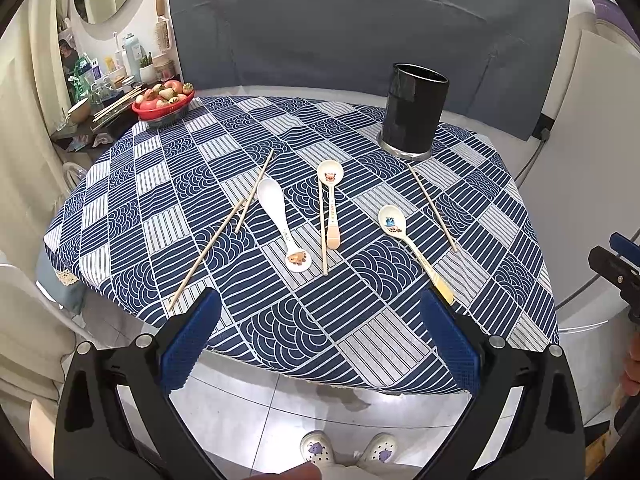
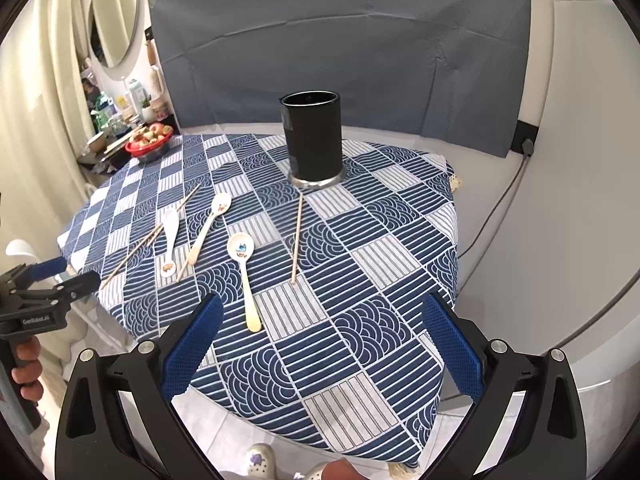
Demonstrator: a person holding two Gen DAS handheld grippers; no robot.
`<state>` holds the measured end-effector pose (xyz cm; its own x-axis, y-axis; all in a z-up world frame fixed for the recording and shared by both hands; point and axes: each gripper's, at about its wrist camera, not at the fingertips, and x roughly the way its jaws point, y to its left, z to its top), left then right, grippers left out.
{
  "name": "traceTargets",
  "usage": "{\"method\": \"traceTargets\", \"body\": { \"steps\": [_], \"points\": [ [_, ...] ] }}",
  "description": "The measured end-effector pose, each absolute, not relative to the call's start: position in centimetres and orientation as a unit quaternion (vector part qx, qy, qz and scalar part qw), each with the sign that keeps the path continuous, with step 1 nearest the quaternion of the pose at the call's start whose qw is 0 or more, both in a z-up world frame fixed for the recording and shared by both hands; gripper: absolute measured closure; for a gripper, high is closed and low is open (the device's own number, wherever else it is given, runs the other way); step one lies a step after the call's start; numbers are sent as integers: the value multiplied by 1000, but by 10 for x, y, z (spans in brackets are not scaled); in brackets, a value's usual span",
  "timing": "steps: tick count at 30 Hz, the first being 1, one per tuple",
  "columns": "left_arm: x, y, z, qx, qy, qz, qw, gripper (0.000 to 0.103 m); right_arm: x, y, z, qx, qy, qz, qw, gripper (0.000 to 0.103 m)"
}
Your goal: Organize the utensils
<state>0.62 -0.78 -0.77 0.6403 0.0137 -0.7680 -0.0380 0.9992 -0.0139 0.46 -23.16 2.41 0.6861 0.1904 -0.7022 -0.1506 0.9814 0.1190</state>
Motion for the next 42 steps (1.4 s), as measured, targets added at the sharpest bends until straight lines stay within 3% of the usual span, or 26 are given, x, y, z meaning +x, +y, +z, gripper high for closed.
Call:
{"method": "traceTargets", "body": {
  "steps": [42],
  "points": [
    [22, 9, -22, -29, 447, 32, 893, 6, 18, -234, 15, 0, 397, 97, 913, 8]
  ]
}}
